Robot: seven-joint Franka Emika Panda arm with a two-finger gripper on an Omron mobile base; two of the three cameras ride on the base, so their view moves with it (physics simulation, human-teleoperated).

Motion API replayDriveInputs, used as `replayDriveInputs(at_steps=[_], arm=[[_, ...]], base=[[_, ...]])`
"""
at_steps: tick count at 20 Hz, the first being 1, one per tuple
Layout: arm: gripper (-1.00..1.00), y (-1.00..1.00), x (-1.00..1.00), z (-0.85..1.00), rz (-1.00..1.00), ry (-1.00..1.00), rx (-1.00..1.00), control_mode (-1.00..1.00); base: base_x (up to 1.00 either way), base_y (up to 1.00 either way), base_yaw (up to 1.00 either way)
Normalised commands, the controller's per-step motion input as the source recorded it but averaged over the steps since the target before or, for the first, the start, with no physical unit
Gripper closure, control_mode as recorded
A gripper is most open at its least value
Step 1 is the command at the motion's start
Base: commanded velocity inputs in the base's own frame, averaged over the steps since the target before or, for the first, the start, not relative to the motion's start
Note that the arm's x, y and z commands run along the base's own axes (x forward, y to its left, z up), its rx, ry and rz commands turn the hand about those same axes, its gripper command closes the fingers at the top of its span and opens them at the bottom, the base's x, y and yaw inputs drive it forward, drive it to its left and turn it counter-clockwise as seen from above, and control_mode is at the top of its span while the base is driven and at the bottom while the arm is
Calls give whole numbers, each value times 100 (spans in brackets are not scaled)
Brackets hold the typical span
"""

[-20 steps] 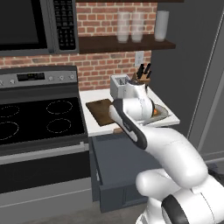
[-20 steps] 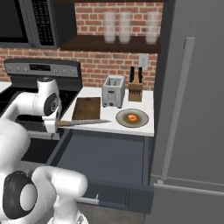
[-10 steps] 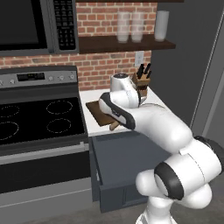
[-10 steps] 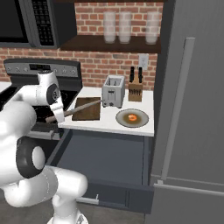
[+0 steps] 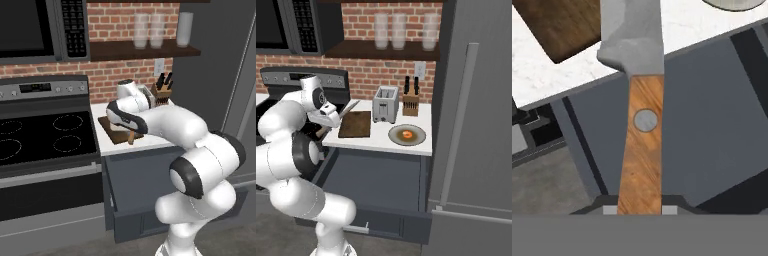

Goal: Pick up the knife from the drawer and place it on the cutting board. Then place the meat from the plate to the cutting board.

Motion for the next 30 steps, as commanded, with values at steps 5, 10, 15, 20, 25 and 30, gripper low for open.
replayDriveInputs(at_steps=[5, 10, 15, 20, 25, 30], arm=[[100, 0, 70, -31, 43, 12, -7, -100], [100, -1, 54, -60, 15, -2, 0, -100], [100, 1, 54, -47, 9, -2, 0, -100], [100, 2, 62, -26, 8, 1, 0, -100], [100, 0, 58, -17, 6, 3, 0, -100], [100, 3, 44, -20, 4, 4, 0, -100]], base=[[0, 0, 0], [0, 0, 0], [0, 0, 0], [0, 0, 0], [0, 0, 0], [0, 0, 0]])
